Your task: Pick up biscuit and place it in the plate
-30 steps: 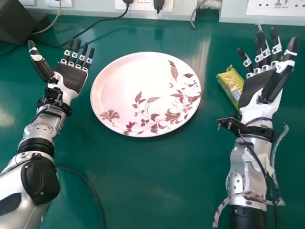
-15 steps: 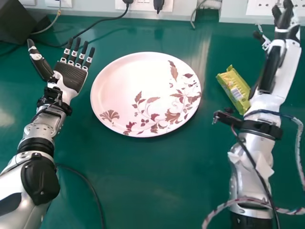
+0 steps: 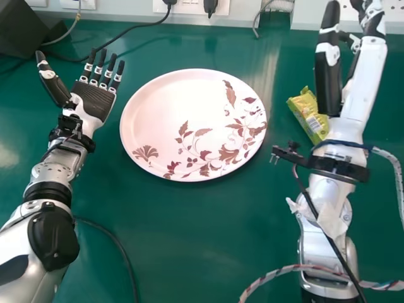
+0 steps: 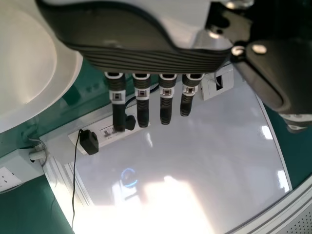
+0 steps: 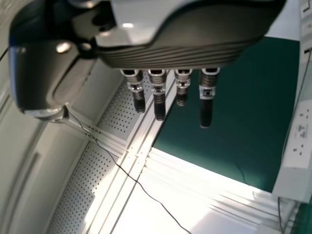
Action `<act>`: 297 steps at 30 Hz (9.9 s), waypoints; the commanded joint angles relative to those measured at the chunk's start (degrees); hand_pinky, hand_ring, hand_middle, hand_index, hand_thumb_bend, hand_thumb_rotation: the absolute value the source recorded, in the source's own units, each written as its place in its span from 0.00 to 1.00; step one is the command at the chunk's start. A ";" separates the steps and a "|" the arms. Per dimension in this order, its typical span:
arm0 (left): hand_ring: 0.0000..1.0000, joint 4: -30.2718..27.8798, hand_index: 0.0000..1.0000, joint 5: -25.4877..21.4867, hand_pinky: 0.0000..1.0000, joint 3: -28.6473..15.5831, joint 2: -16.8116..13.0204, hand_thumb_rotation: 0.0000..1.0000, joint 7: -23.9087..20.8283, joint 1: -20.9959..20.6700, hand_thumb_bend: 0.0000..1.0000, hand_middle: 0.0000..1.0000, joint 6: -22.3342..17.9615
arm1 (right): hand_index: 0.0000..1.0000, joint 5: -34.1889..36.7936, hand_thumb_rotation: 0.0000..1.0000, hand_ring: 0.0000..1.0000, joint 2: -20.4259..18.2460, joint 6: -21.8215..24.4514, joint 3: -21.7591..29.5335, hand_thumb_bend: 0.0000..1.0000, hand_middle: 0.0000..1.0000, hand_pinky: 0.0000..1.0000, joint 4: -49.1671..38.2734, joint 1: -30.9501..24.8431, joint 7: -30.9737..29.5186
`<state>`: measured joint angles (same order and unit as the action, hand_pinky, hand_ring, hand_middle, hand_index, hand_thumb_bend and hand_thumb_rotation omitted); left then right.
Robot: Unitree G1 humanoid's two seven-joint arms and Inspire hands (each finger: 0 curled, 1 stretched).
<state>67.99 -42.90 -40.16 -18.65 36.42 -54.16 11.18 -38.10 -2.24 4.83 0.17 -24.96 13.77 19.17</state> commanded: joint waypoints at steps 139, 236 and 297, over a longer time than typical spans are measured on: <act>1.00 0.90 1.00 0.96 1.00 -1.45 -0.69 0.67 6.11 -1.18 1.00 1.00 -2.75 | 1.00 -53.19 0.65 0.99 13.86 15.66 2.25 0.93 1.00 0.90 -2.82 14.28 -66.32; 1.00 -0.01 1.00 0.58 1.00 -2.04 -0.69 0.57 7.13 -0.94 1.00 1.00 -0.90 | 1.00 -30.44 0.66 0.98 29.62 28.38 -9.94 0.91 1.00 0.90 27.64 19.14 -52.80; 1.00 -4.48 1.00 -4.61 1.00 -3.74 0.39 0.35 10.04 0.09 1.00 1.00 5.25 | 1.00 -29.83 0.50 0.89 37.97 28.31 -18.92 0.82 1.00 0.75 34.04 20.88 -55.15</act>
<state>64.17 -46.39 -43.33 -18.33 46.68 -55.04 16.00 -68.26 34.91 33.24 -18.35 8.85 35.63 -34.93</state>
